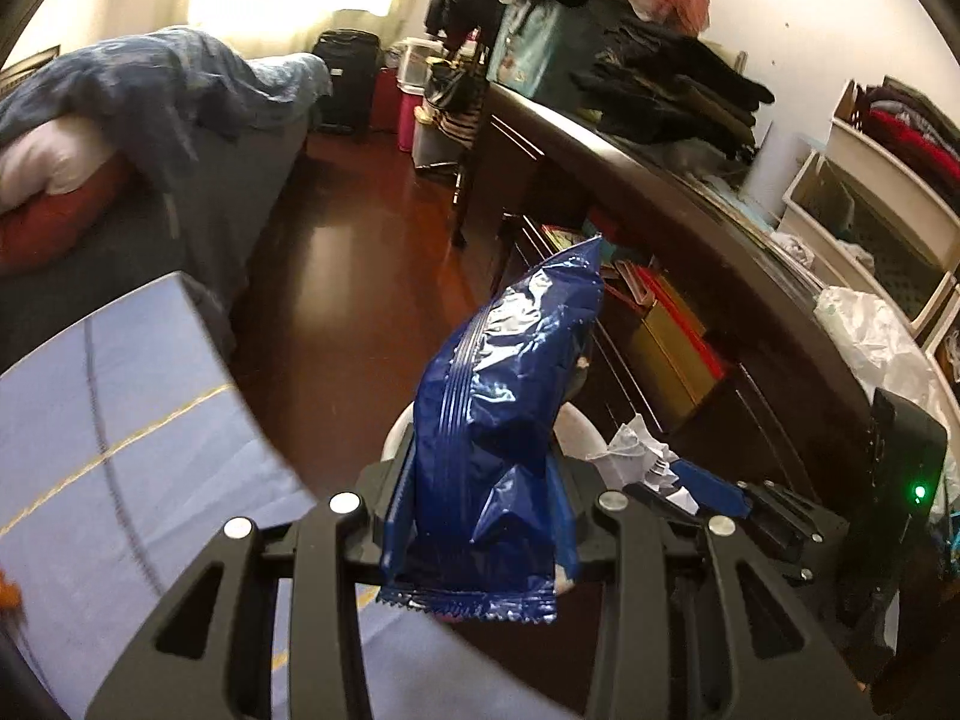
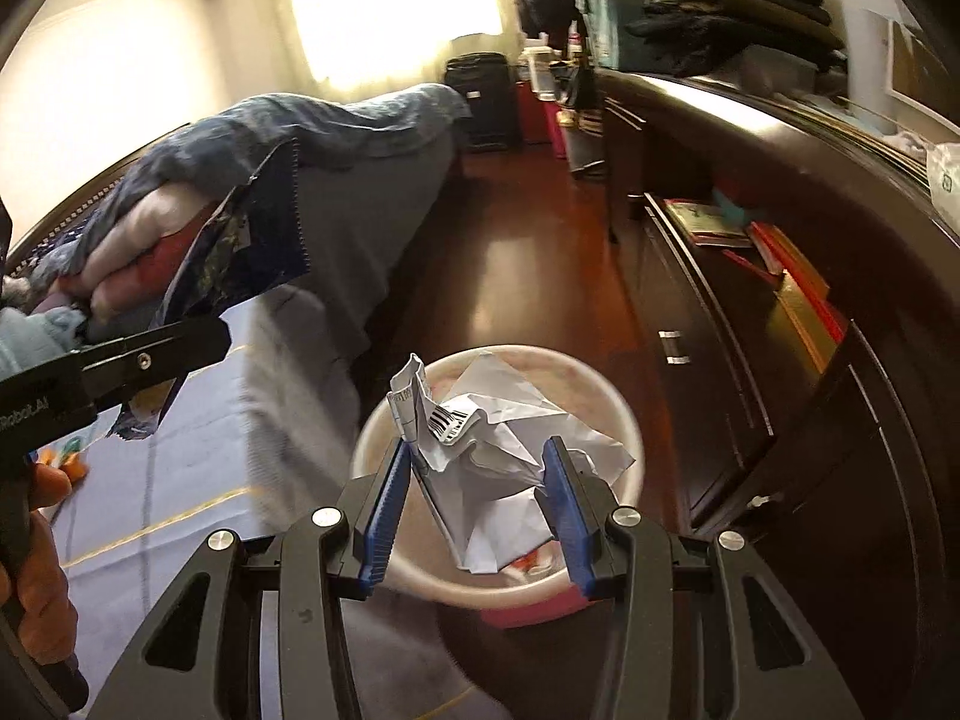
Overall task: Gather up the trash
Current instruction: 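Move both tools over the wastebasket and release the paper and blue bag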
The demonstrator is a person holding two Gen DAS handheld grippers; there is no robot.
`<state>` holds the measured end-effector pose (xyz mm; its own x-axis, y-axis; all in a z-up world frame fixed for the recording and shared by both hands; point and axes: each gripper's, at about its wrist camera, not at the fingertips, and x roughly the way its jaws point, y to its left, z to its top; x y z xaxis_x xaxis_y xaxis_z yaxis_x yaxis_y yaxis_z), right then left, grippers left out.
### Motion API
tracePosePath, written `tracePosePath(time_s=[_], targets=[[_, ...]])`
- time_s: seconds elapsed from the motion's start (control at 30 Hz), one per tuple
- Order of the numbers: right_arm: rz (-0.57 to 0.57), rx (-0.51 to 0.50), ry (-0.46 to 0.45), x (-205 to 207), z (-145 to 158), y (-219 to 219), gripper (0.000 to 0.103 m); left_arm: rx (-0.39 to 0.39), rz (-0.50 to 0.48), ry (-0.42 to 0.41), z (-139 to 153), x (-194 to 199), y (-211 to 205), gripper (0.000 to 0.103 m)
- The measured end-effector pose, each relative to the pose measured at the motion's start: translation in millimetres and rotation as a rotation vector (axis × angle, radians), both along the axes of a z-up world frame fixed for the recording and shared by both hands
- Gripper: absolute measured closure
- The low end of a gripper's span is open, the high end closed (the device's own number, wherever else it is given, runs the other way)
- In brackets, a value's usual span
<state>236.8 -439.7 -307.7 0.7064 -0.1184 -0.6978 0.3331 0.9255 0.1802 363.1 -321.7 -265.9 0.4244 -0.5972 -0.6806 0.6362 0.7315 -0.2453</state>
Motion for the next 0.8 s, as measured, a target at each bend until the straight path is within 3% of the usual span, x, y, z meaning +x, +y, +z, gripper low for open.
tracePosePath(time_s=[0.23, 0.33, 0.4, 0.57, 0.8], targets=[[-0.054, -0.006, 0.023, 14, -18, -26, 0.056, 0.015, -0.04, 0.066, -28, 26, -45, 0.061], [-0.058, -0.013, 0.033, 24, -28, -34, 0.05, 0.037, -0.039, 0.066, -39, 33, -55, 0.05], [-0.053, -0.019, 0.036, 29, -33, -34, 0.048, 0.028, -0.037, 0.083, -43, 37, -56, 0.037], [-0.049, -0.067, 0.045, 38, -40, -30, 0.042, -0.019, -0.012, 0.082, -38, 43, -49, 0.02], [-0.051, -0.058, 0.048, 35, -37, -26, 0.036, -0.062, 0.04, 0.047, -15, 36, -15, 0.018]])
